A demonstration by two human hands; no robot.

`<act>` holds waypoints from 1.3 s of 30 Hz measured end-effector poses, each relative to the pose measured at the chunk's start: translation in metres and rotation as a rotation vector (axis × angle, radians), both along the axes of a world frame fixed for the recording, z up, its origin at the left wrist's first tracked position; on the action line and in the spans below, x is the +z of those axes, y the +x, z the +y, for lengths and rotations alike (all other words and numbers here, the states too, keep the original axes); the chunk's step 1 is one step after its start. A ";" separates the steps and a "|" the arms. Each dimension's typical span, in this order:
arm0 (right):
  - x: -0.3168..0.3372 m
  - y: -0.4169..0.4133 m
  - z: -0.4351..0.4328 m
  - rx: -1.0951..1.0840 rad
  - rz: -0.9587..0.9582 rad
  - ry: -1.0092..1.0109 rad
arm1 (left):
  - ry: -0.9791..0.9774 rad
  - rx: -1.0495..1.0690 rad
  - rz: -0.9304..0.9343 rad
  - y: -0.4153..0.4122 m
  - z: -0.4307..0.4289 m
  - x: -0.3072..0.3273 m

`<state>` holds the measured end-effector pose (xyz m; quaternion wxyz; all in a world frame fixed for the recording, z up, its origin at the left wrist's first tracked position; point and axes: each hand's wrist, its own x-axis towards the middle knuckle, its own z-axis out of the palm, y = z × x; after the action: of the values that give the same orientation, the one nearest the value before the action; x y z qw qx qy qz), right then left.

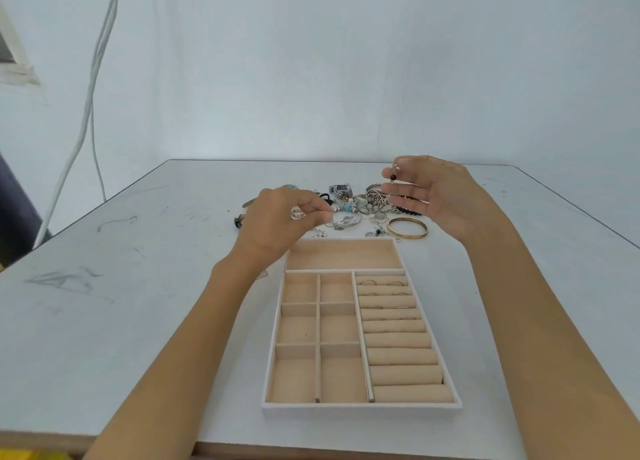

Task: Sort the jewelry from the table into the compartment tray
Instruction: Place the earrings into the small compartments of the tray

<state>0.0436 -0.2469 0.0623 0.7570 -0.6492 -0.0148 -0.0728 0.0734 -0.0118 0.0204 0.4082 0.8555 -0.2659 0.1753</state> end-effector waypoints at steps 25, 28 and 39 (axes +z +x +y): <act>-0.029 -0.063 -0.003 -0.006 0.051 0.054 | 0.104 -0.443 -0.032 -0.082 -0.018 -0.015; -0.029 -0.064 -0.002 -0.018 0.054 0.042 | 0.119 -0.450 -0.085 -0.082 -0.019 -0.016; -0.028 -0.066 -0.001 -0.016 0.058 0.049 | 0.345 -0.416 -0.255 -0.088 -0.020 -0.011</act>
<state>-0.0229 -0.2480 0.0339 0.7723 -0.6322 0.0143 -0.0604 -0.0144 -0.0322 0.0096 0.2473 0.8106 -0.5103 0.1462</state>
